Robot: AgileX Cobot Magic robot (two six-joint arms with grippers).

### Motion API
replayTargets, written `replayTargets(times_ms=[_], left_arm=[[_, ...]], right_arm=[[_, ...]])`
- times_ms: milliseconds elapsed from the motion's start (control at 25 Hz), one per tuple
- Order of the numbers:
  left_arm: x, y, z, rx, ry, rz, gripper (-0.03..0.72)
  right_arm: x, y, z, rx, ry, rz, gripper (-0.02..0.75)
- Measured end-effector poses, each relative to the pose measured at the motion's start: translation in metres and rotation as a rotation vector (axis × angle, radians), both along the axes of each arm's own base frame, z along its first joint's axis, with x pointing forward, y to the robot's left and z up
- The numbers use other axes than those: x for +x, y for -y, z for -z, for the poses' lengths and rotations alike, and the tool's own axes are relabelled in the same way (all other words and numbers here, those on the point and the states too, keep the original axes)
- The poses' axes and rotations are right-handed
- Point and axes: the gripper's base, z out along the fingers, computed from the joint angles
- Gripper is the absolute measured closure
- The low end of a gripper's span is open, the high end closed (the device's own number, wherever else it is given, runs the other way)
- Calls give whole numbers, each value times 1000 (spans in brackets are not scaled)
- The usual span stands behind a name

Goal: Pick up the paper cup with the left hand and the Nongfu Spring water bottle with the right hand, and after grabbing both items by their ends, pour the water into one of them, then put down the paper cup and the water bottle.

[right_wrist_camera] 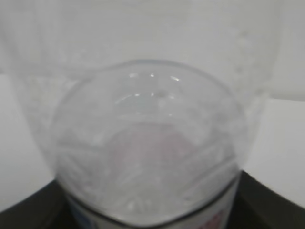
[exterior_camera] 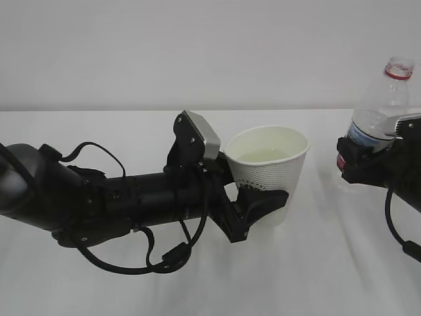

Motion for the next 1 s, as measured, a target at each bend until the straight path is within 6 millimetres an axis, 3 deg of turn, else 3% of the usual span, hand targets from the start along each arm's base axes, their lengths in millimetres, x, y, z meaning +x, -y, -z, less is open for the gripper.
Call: replayTargets(times_ms=[440, 1000], left_arm=[[2, -1, -1, -8, -1, -26, 169], [2, -1, -1, -6, 1, -27, 169]], right_arm=[[18, 0, 20, 25, -32, 7, 256], [37, -1, 26, 33, 17, 4, 256]])
